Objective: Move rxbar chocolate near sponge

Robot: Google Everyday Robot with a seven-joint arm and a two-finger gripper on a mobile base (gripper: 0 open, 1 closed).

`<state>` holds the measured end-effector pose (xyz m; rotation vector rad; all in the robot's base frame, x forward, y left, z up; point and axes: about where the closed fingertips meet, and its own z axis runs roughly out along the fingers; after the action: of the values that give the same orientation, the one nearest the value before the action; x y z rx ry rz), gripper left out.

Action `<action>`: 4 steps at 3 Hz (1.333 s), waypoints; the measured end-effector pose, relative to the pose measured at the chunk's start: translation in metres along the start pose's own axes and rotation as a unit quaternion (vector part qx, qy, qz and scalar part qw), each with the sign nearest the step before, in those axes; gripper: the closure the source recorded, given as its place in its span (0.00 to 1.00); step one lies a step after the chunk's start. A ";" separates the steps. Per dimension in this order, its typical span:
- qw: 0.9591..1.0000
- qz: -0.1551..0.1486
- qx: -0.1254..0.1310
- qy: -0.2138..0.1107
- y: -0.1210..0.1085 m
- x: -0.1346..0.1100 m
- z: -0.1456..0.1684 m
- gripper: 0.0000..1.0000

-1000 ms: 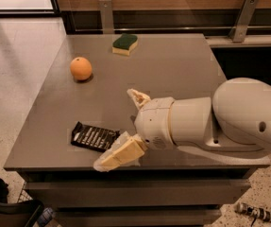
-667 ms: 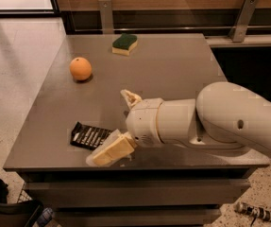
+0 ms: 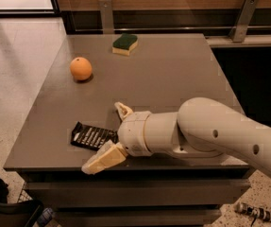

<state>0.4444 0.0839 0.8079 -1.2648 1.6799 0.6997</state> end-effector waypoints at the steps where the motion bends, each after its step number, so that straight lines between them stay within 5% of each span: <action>1: 1.000 0.003 -0.005 -0.005 0.001 0.008 0.010 0.24; 2: 1.000 0.002 -0.005 -0.005 0.001 0.003 0.007 0.54; 4: 1.000 0.002 -0.005 -0.005 0.000 0.002 0.006 1.00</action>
Offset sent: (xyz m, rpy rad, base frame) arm 0.0015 0.0044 -0.0112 0.0115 0.0052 0.0071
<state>0.4458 0.0888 0.8036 -1.2630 1.6734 0.7171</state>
